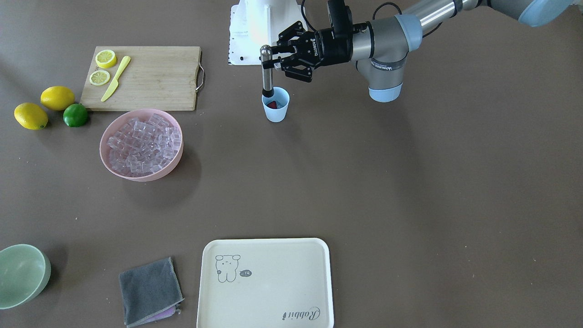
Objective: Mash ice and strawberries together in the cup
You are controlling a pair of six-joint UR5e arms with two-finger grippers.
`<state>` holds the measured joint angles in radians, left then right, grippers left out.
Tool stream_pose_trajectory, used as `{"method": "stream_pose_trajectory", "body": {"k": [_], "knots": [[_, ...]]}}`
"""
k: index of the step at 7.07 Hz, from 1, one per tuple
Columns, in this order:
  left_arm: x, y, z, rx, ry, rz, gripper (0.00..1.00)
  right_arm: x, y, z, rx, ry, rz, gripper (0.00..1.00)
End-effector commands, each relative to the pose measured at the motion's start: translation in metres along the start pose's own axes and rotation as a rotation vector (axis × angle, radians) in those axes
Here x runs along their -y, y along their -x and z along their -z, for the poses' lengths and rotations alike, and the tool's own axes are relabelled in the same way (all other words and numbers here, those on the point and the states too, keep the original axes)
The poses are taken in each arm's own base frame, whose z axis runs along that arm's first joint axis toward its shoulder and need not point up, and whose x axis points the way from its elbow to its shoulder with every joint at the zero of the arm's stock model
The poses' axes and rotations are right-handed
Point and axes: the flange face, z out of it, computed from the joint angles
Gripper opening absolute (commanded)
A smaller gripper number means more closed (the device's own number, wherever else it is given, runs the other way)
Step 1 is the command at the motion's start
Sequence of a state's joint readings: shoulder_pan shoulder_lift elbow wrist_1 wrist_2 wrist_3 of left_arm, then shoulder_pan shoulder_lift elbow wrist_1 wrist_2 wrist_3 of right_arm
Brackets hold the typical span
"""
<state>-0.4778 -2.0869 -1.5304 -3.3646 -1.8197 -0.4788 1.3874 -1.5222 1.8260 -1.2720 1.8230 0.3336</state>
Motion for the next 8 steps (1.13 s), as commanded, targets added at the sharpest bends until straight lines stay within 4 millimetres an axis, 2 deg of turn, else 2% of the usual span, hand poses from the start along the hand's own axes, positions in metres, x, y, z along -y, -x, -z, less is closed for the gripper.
{"method": "stream_pose_trajectory", "body": {"k": [1,3,7,8], "knots": [[0.003,0.01,0.004,0.019,0.008,-0.009,0.0,0.0,0.007,-0.002,0.003,-0.001,0.011,1.0],[-0.021,0.015,0.022,0.04,0.053,0.0,0.0,0.007,0.01,0.0,0.007,-0.01,0.015,1.0],[-0.018,0.007,0.016,0.023,0.037,0.007,0.0,0.004,0.009,0.0,0.006,-0.008,0.014,1.0],[-0.028,0.002,0.016,0.017,0.051,0.017,0.0,0.004,0.009,0.0,0.005,-0.006,0.013,1.0]]}}
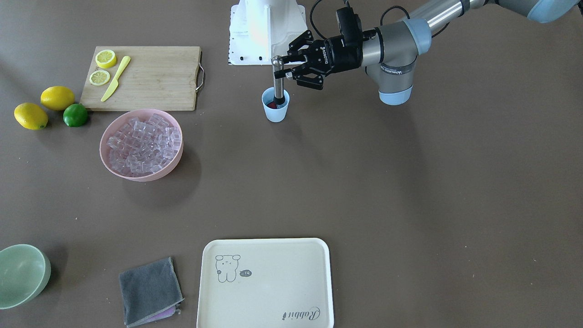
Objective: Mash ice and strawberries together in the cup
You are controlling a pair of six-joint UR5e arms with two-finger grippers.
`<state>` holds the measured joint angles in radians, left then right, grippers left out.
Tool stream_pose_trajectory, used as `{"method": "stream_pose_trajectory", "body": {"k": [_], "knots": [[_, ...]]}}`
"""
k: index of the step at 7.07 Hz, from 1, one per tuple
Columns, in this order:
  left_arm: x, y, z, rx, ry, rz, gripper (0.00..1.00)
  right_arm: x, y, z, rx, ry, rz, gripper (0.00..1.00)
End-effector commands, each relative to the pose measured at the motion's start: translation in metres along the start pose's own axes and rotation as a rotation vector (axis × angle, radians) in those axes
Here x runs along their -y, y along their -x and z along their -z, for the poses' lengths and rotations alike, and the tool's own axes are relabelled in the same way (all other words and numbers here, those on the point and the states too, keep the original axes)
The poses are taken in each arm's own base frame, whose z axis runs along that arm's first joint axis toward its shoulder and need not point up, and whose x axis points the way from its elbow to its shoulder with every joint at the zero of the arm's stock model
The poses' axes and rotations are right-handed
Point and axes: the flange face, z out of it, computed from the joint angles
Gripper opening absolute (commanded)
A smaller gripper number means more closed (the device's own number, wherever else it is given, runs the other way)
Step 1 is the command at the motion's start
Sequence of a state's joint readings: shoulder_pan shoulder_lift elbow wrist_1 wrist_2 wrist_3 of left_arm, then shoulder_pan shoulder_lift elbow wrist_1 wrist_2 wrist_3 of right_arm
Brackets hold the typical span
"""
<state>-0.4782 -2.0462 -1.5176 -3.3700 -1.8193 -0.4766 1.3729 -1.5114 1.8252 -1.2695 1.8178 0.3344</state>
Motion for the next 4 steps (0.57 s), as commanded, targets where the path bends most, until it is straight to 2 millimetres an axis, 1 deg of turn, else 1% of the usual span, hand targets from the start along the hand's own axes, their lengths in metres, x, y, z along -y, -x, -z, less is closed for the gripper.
{"method": "stream_pose_trajectory", "body": {"k": [1,2,4], "knots": [[-0.0093,-0.0063,-0.0022,-0.008,0.012,0.01,0.0,-0.0008,-0.0016,-0.0048,-0.002,0.007,-0.002,1.0],[-0.013,-0.0054,-0.0026,-0.006,0.019,0.013,0.0,-0.0008,-0.0017,-0.0086,-0.004,0.013,-0.002,1.0],[-0.0146,-0.006,-0.0075,-0.006,0.02,0.014,0.0,-0.0006,-0.0019,-0.0096,-0.004,0.015,-0.003,1.0]]}}
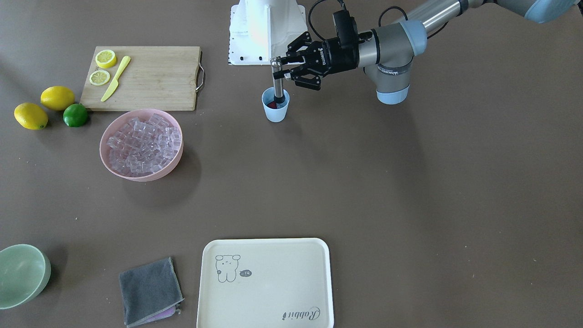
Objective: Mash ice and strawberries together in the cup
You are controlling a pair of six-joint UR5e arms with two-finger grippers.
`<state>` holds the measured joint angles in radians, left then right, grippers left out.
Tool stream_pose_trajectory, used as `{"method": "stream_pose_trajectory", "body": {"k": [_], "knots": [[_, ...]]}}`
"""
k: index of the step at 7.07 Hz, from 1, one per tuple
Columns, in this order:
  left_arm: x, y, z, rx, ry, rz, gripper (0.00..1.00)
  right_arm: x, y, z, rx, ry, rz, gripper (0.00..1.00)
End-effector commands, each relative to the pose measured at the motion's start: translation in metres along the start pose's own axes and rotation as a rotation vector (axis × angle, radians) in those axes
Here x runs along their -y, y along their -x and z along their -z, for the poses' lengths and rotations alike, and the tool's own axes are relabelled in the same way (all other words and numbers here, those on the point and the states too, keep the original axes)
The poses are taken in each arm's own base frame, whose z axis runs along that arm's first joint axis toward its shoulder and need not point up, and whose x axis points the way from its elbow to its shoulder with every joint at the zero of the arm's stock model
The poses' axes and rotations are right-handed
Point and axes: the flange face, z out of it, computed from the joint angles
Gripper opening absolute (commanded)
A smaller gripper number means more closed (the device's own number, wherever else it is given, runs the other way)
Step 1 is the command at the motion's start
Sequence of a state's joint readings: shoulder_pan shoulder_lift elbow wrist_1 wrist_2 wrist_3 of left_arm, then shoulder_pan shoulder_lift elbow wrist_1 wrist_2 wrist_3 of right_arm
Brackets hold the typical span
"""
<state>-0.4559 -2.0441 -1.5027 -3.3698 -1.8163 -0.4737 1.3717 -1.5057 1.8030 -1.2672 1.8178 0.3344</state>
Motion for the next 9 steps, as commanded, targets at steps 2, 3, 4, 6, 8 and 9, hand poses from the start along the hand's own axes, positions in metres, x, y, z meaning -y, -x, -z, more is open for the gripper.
{"method": "stream_pose_trajectory", "body": {"k": [2,3,4,6,8,9], "knots": [[-0.003,0.002,-0.003,0.005,0.005,0.002,0.0,0.0,0.0,-0.001,0.0,0.001,0.0,1.0],[-0.005,0.003,-0.004,0.007,0.007,0.001,0.0,0.0,0.0,-0.001,0.0,0.001,0.0,1.0],[-0.009,0.005,-0.006,0.026,0.005,0.007,0.0,0.0,0.0,-0.001,0.0,0.001,0.0,1.0],[-0.017,-0.004,-0.009,0.017,0.012,0.018,0.0,0.0,0.0,0.0,0.002,0.0,0.0,1.0],[-0.027,-0.012,-0.011,0.037,-0.004,0.028,0.0,0.0,0.002,-0.001,0.004,0.0,0.003,1.0],[-0.031,-0.013,-0.012,0.041,-0.002,0.033,0.0,0.0,0.002,0.0,0.004,-0.001,0.004,1.0]]}}
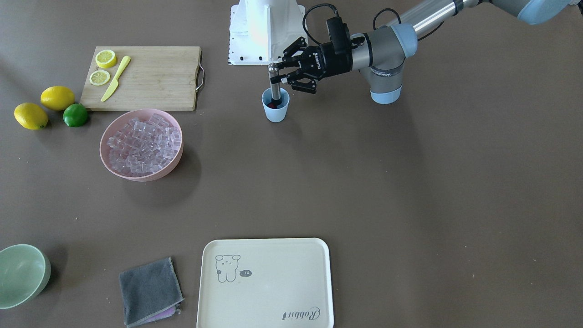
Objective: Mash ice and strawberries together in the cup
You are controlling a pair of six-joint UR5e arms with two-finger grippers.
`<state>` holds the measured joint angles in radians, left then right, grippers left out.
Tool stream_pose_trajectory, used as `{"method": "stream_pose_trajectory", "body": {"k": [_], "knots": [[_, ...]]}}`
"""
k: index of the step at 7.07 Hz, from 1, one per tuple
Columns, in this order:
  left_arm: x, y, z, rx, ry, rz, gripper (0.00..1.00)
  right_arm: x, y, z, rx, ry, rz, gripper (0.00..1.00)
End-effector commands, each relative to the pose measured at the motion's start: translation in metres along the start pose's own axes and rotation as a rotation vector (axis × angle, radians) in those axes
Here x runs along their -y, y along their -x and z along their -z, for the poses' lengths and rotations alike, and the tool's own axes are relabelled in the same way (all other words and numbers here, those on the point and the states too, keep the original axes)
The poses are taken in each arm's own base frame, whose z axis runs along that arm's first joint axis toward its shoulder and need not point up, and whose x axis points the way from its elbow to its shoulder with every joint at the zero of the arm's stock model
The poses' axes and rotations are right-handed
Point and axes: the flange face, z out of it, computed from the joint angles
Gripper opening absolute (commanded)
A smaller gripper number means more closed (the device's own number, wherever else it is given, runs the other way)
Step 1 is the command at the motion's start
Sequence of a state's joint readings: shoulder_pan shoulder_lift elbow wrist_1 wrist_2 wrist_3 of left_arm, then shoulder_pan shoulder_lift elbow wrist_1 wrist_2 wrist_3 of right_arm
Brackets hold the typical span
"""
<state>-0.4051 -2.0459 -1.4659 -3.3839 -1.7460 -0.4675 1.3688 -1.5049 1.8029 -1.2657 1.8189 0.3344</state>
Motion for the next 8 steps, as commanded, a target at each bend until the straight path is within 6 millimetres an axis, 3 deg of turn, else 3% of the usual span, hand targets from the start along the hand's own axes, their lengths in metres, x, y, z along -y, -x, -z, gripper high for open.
{"method": "stream_pose_trajectory", "body": {"k": [1,3,5,7,8], "knots": [[-0.006,-0.002,-0.001,0.009,0.0,0.004,0.0,0.0,0.001,0.001,0.002,-0.002,0.001,1.0],[0.001,-0.006,-0.001,-0.006,-0.028,0.01,0.0,0.0,0.001,0.002,0.002,-0.004,0.001,1.0],[0.035,-0.006,0.004,-0.019,-0.088,0.081,0.0,-0.006,0.001,-0.006,-0.002,0.017,0.004,1.0],[0.071,0.026,0.02,0.028,-0.1,0.134,0.0,-0.007,0.0,-0.007,-0.005,0.021,0.003,1.0],[0.094,0.052,0.025,0.072,-0.082,0.15,0.0,-0.008,0.0,-0.007,-0.007,0.025,0.001,1.0]]}}
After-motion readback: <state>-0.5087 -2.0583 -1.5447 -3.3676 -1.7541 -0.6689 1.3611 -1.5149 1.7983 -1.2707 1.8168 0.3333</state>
